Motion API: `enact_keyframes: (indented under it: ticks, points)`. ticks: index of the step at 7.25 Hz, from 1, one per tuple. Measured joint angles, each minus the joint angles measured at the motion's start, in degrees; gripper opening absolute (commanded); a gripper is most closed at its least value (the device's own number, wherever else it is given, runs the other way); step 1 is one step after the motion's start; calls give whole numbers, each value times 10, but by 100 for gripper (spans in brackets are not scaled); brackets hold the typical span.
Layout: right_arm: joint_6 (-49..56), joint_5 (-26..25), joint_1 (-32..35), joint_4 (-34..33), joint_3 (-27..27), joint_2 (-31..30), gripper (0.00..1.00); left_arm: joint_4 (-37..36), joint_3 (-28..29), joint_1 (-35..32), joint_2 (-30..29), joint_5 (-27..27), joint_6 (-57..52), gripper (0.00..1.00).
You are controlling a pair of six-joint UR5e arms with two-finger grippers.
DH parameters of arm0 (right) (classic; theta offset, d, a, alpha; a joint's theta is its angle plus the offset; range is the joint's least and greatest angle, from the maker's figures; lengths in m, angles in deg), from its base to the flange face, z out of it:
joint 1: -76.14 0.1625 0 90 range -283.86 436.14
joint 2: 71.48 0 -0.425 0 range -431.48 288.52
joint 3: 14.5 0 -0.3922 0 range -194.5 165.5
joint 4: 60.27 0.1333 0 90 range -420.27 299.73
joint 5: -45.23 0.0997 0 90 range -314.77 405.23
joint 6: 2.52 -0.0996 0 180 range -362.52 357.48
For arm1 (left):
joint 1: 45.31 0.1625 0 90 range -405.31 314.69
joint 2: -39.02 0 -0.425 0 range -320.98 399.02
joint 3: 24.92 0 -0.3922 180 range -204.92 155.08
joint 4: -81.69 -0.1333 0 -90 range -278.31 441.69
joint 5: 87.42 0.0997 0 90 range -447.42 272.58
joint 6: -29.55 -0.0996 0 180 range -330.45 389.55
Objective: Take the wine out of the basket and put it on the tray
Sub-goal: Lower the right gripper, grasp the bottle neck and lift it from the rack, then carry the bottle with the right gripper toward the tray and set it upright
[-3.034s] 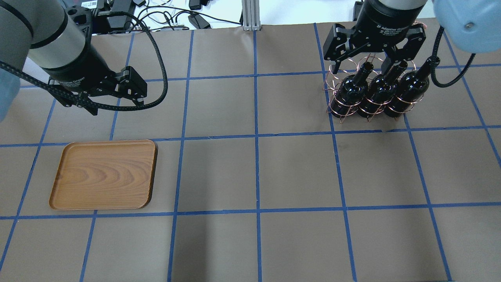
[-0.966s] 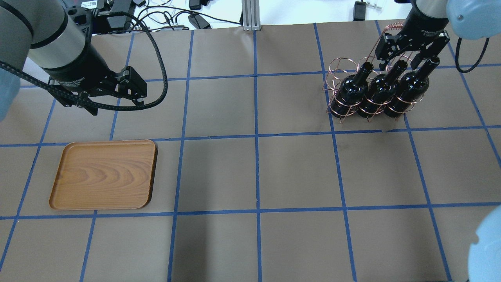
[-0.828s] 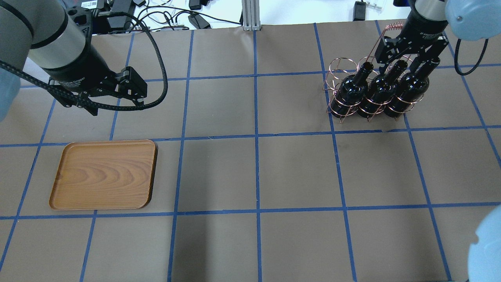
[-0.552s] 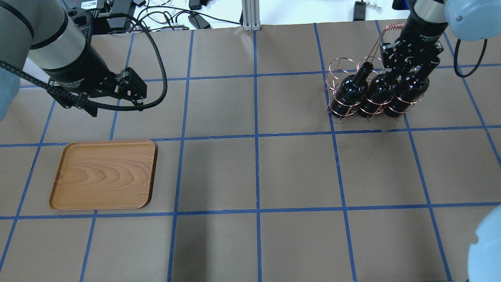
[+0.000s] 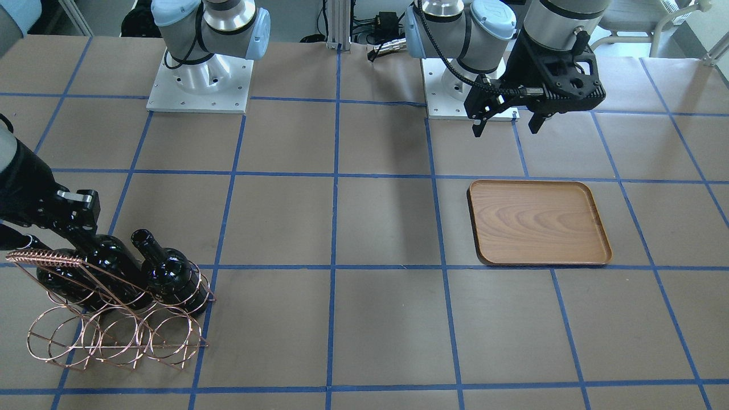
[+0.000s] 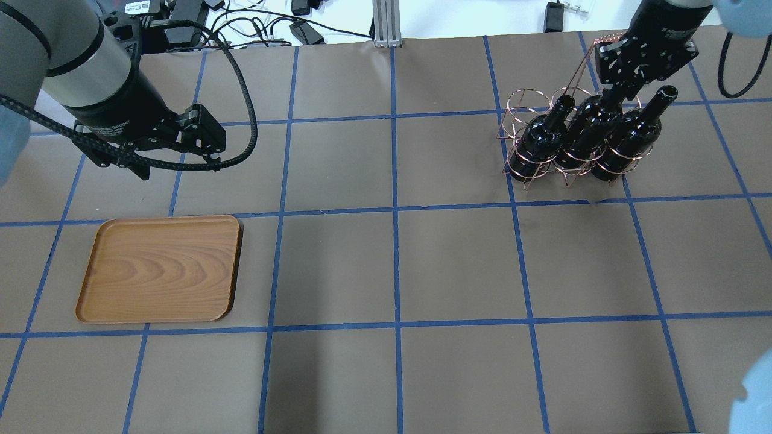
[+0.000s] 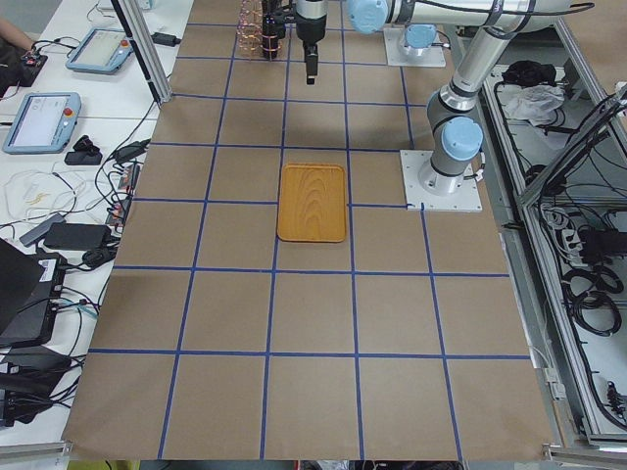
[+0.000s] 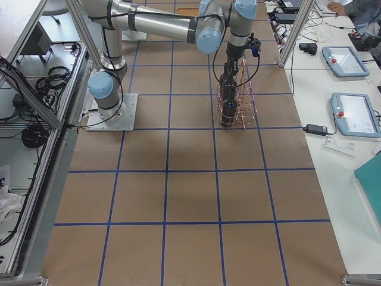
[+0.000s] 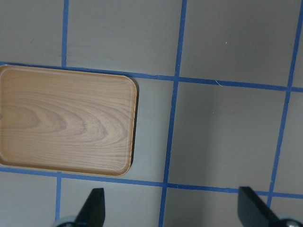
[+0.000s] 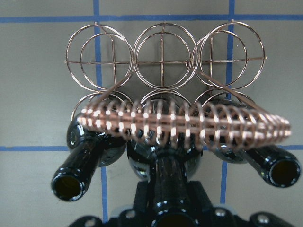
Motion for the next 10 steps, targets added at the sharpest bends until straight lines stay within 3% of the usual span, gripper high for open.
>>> enact_keyframes:
  ticks: [2,4,7,10]
  points:
    - [-3,1,2,104,-37,-54,13,-1,0,1,0,0,-2,100]
    - [-53,3,17,178,-14,-91,12,-1,1,1,0,-1,-4,100]
    - [-226,19,146,116,67,-104,13,-1,5,7,1,-1,-10,100]
    - [-423,41,299,12,74,-47,15,-1,11,29,1,-1,-30,100]
